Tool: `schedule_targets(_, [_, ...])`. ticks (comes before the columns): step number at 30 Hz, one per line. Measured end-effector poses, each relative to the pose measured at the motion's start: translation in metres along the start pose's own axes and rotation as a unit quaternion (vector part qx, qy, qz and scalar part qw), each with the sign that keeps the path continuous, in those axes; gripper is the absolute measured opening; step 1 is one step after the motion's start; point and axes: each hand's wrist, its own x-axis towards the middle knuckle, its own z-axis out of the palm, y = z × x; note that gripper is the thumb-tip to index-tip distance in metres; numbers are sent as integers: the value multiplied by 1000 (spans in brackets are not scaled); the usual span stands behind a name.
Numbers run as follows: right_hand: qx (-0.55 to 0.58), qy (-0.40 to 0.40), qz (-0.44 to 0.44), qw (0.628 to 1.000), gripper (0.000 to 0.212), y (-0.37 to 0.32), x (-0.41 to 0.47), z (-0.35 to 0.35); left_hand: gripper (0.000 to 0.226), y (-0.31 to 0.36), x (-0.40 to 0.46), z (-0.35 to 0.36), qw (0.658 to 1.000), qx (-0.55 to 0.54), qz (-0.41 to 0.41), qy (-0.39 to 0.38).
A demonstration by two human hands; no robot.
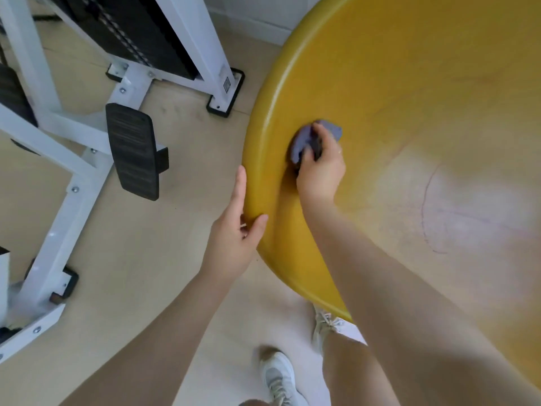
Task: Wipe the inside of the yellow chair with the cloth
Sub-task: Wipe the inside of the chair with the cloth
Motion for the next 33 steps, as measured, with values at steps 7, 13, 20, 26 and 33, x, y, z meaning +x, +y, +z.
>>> schedule_targets(7, [-11, -44, -138, 989, 33, 34, -17, -6, 76, -40, 1, 19, 994, -32, 78, 64])
schedule_targets(13, [-57, -303, -249, 918, 45, 93, -119, -71, 66, -45, -2, 36, 982, -41, 115, 142])
schedule_targets(20, [-36, -104, -334, 936, 39, 74, -28, -10, 64, -57, 3, 43, 964, -53, 177, 189])
schedule_targets(26, [-23, -61, -291, 955, 34, 70, 2, 6, 59, -66, 9, 54, 956, -93, 206, 189])
schedule_targets(33, [-115, -214, -317, 917, 38, 134, -100, -59, 69, -60, 4, 55, 953, -108, 208, 193])
